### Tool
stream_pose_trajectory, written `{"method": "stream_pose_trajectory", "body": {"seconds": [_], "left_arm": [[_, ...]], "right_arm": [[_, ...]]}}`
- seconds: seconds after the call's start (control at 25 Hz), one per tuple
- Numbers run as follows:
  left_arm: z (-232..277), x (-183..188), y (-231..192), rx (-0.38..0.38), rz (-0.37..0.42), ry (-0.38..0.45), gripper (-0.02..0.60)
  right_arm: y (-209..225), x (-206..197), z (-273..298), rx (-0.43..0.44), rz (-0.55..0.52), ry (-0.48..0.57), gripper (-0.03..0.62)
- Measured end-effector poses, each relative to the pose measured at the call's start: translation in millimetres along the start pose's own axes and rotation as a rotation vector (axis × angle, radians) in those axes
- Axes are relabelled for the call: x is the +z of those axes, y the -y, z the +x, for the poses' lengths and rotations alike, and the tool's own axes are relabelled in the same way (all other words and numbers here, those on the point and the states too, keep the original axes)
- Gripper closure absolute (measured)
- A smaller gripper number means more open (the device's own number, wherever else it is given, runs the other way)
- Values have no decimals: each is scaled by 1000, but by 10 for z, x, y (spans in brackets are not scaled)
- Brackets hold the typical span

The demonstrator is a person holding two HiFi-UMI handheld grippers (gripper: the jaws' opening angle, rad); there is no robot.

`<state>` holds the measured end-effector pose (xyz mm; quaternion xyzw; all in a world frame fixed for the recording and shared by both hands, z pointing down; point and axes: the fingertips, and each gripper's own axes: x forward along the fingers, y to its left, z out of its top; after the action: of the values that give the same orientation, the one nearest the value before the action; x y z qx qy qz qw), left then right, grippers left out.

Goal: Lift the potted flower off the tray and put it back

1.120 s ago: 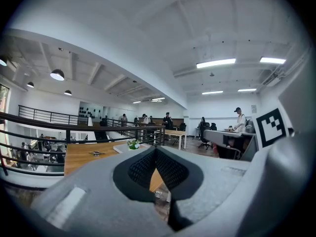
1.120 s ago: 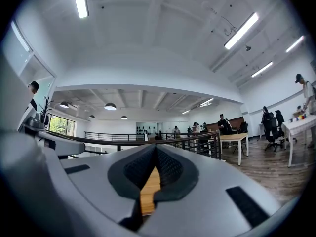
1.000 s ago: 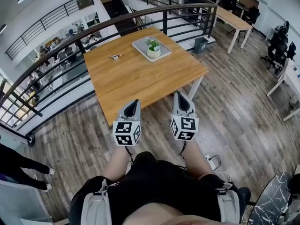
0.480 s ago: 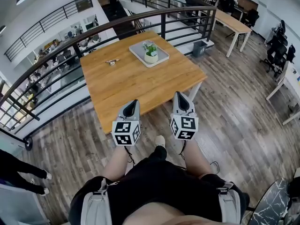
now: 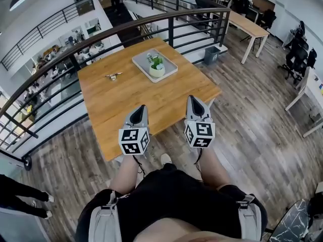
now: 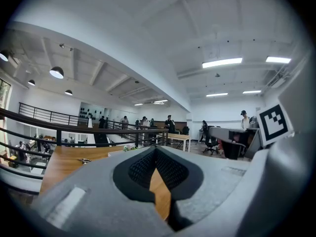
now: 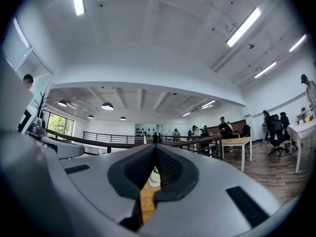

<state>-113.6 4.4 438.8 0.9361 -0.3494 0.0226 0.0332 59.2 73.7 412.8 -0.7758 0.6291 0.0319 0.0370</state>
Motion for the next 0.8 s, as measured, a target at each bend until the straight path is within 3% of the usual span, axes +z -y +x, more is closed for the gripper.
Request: {"method": "stream_pose_trajectory", "body": {"seconds": [0.8], "left_arm": [[2128,237,-965,59,-41,-13,569]], "right_arm": [[431,-145,2421,94,0,-24,597]]}}
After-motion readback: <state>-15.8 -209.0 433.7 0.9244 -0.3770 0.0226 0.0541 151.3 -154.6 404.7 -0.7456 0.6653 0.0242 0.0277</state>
